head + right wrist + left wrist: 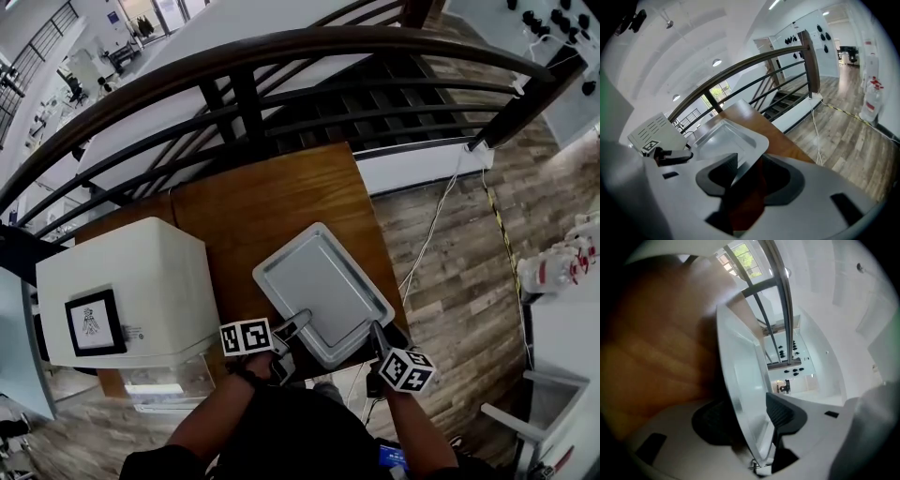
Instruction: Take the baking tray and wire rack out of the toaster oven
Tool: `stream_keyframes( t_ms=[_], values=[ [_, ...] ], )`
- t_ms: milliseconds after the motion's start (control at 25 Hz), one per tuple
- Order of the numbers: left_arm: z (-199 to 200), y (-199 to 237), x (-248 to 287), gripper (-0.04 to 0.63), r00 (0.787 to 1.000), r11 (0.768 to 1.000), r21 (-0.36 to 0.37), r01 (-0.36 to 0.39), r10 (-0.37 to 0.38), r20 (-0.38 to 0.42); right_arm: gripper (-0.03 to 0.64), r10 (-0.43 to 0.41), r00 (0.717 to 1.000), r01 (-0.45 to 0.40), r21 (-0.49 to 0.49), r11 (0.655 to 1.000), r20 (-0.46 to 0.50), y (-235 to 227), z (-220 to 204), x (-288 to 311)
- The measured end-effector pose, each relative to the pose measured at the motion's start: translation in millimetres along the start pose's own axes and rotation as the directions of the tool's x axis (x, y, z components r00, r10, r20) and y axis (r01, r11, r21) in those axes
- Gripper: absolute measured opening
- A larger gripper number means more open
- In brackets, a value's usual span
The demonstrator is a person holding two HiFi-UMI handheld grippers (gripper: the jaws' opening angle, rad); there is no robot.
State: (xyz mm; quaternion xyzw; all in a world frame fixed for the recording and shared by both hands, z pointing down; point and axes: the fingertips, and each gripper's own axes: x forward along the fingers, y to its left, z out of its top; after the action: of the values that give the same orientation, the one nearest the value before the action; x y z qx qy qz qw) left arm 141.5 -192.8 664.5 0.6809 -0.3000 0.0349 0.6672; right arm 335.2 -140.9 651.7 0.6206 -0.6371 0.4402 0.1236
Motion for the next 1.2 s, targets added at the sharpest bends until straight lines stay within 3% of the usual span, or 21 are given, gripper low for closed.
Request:
stream_keyframes(
  t_ms=[80, 160, 240, 320, 400, 680, 760, 800, 960, 1200],
  values=[
    [-1, -4, 1, 0.238, 0.998, 0.996, 0.07, -0.047, 0.051, -0.046, 0.166, 0.002, 1.0, -0.002, 0.004, 1.0, -0.008, 0, -1, 0],
    [-4, -2, 1, 0.257, 0.987, 0.977, 0.179, -0.115, 0.134, -0.094, 0.168, 0.01, 1.0, -0.01, 0.011, 1.0, -0.018, 2, -4, 1],
    [-10, 3, -3, 0.264, 0.961, 0.931, 0.317, -0.182, 0.237, -0.145, 0.17, 0.018, 0.999, -0.017, 0.023, 1.0, -0.031, 3, -9, 2],
    [-18, 9, -8, 0.265, 0.924, 0.867, 0.446, -0.22, 0.332, -0.19, 0.17, 0.018, 0.999, -0.016, 0.038, 0.999, -0.047, 2, -14, 4],
    [-23, 16, -14, 0.265, 0.892, 0.81, 0.534, -0.242, 0.403, -0.207, 0.169, 0.015, 0.998, -0.012, 0.05, 0.999, -0.065, 2, -19, 6],
    [-11, 31, -36, 0.265, 0.804, 0.686, 0.661, -0.304, 0.557, -0.207, 0.163, 0.024, 0.992, -0.02, 0.034, 0.999, -0.122, 9, -31, 6],
    [-4, 29, -45, 0.265, 0.793, 0.652, 0.685, -0.326, 0.583, -0.178, 0.16, 0.024, 0.991, -0.019, 0.042, 0.999, -0.131, 8, -32, 6],
    [-3, 29, -47, 0.265, 0.795, 0.648, 0.688, -0.327, 0.582, -0.171, 0.158, 0.026, 0.991, -0.019, 0.049, 0.999, -0.132, 9, -32, 6],
    [-6, 21, -48, 0.265, 0.83, 0.686, 0.648, -0.331, 0.538, -0.146, 0.156, 0.043, 0.989, -0.034, 0.067, 0.997, -0.144, 12, -35, 6],
    [-8, 11, -56, 0.265, 0.856, 0.692, 0.633, -0.347, 0.51, -0.088, 0.161, 0.094, 0.974, -0.092, 0.019, 0.996, -0.205, 32, -46, 8]
  ],
)
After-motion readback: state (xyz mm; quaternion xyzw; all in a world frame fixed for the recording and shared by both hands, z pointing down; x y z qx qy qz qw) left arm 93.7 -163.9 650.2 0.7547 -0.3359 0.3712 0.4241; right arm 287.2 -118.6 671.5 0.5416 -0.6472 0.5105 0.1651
